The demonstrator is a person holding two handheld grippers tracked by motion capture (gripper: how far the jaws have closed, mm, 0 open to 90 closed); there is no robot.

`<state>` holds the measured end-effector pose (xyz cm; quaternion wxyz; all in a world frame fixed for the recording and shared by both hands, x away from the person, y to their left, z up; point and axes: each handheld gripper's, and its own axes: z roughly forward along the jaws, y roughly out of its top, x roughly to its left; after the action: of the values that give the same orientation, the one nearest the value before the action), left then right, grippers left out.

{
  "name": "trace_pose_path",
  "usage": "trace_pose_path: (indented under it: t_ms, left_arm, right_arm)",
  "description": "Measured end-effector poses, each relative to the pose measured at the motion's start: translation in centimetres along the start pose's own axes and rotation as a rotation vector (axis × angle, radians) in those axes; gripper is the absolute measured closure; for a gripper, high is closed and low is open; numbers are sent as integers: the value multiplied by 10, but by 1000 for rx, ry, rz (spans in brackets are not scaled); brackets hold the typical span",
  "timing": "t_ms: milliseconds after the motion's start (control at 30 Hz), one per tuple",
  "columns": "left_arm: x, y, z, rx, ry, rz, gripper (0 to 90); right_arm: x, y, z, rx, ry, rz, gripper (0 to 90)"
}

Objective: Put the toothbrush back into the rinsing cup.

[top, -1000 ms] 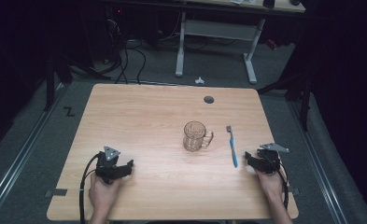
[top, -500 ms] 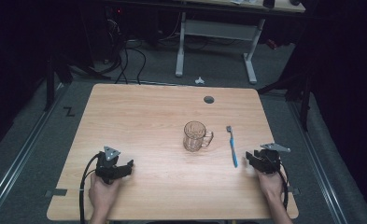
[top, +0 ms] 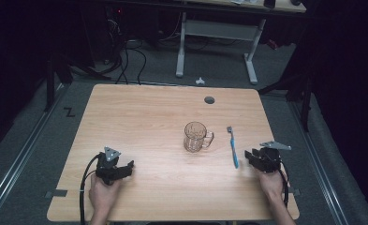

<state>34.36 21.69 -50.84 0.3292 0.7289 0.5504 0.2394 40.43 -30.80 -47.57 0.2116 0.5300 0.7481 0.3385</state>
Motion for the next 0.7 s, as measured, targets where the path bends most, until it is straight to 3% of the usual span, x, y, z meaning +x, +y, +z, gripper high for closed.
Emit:
trace_pose_path:
  t_ms: [200, 700]
  left_arm:
    - [0, 0, 0, 0, 0, 1, 234]
    - [0, 0, 0, 0, -1, 2, 233]
  right_arm:
    - [0, 3, -1, -1, 17, 11, 620]
    - [6, 25, -2, 16, 49, -28, 631]
